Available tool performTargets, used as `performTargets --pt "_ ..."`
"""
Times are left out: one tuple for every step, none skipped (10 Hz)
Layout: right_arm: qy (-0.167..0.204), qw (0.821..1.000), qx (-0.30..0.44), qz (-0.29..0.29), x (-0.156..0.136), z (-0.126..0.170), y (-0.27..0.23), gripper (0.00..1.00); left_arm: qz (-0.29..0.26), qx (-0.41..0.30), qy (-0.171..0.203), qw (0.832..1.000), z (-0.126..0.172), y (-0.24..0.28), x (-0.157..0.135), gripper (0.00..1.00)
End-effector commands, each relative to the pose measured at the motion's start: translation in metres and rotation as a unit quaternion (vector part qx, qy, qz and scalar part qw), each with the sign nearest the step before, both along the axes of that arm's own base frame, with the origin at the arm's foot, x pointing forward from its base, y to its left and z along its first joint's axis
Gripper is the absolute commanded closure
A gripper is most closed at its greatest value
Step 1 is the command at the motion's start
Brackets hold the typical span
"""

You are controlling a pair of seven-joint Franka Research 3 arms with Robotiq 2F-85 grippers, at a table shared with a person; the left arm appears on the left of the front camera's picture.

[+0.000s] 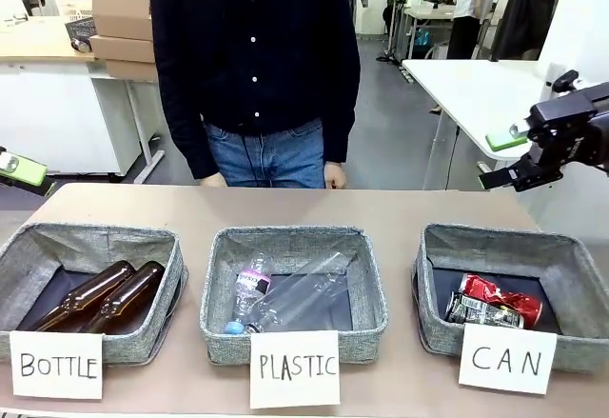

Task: Sort the can waste into the basket.
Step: Pick up the can waste from the table and place it in the right Fabric basket.

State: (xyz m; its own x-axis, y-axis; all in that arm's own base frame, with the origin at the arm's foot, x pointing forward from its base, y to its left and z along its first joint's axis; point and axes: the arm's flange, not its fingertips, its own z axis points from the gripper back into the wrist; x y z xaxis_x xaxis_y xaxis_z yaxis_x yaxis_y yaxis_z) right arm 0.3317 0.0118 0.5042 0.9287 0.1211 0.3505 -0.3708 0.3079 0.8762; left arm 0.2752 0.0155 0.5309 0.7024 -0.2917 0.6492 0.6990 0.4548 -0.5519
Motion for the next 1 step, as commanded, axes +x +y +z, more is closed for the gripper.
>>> performTargets --pt "0.000 1.000 -0.002 0.001 -0.0008 0.0003 0.0025 0.00 -0.006 -0.008 -0.008 1.000 0.0001 0.0030 -0.0006 0.00"
